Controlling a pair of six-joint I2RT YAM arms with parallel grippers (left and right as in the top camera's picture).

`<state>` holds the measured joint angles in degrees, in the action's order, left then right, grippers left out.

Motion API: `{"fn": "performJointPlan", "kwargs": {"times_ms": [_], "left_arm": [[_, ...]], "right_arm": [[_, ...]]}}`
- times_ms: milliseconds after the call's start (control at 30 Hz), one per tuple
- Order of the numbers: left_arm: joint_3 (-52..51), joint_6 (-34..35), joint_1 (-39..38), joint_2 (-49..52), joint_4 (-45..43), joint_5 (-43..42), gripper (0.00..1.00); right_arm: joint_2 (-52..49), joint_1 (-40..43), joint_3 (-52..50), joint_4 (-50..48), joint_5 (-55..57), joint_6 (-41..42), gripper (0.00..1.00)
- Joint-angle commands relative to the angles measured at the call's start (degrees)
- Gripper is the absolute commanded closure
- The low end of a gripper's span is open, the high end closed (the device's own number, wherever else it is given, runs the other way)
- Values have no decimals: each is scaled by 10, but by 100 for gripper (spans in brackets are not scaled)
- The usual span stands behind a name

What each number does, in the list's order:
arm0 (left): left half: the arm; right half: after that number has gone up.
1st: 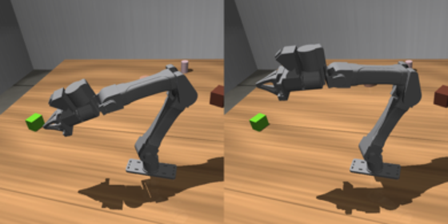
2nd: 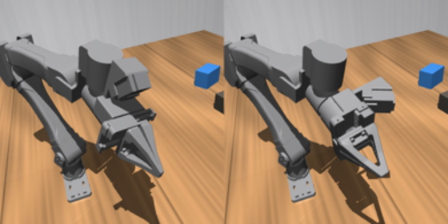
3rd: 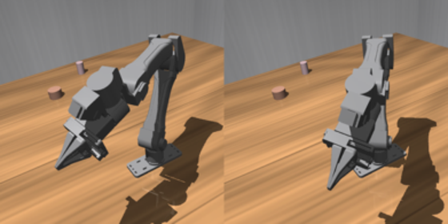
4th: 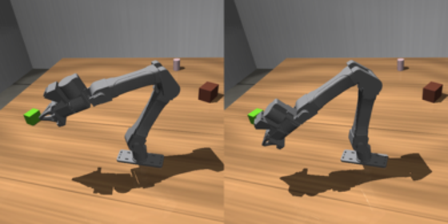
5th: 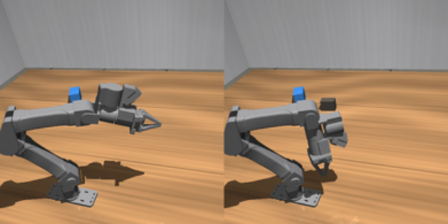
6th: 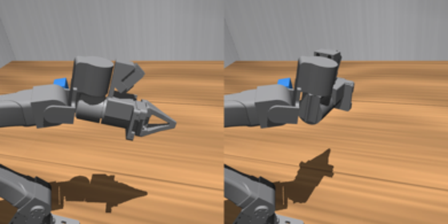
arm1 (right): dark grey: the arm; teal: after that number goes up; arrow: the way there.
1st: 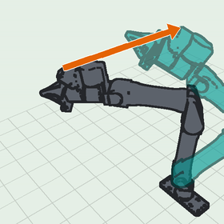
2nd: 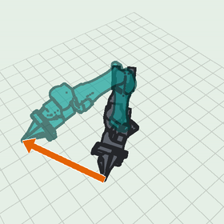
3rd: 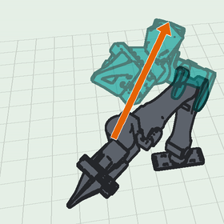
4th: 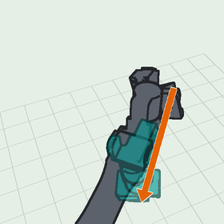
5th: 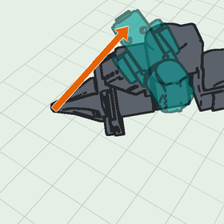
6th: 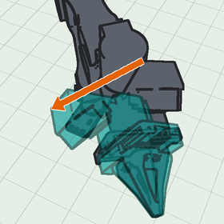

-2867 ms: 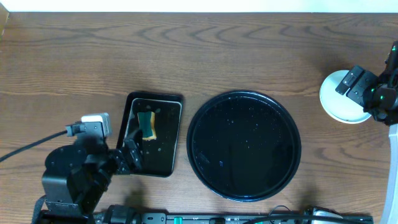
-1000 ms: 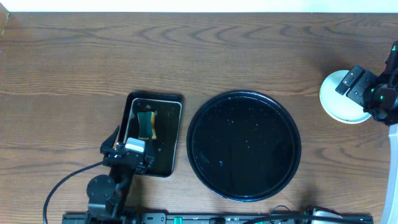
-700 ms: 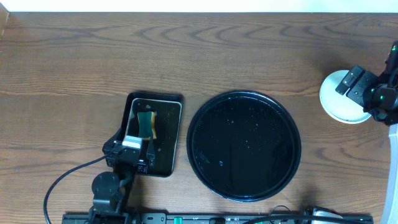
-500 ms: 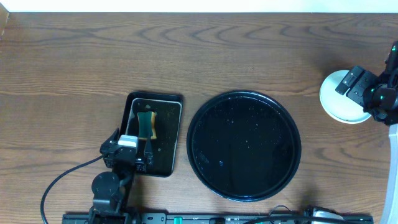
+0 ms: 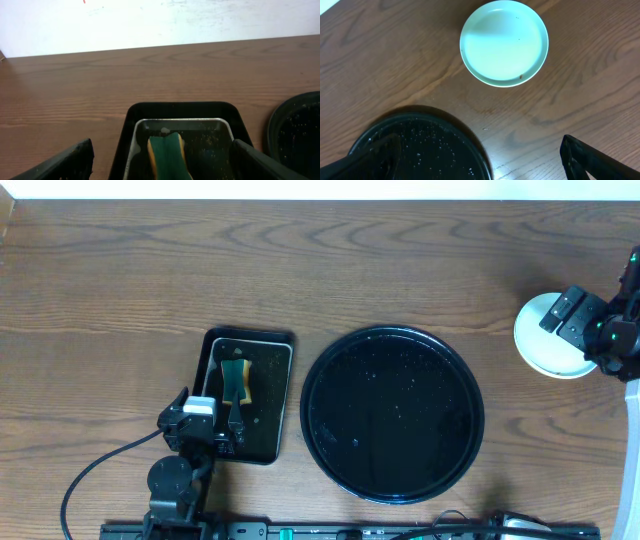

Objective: Clean dirty plates on tray and stack at the side

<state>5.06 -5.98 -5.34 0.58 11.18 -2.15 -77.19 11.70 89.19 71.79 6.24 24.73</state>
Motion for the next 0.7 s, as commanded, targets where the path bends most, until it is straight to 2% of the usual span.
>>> {"fn": "performJointPlan", "kwargs": {"times_ms": [0,667], "left_arm": [[-17,5,2,-3,0,14,14],[-17,5,2,-3,0,14,14]], "right_arm": [[5,-7,3,0,8,-8,1],[5,-6,3,0,23,-16,1]]}}
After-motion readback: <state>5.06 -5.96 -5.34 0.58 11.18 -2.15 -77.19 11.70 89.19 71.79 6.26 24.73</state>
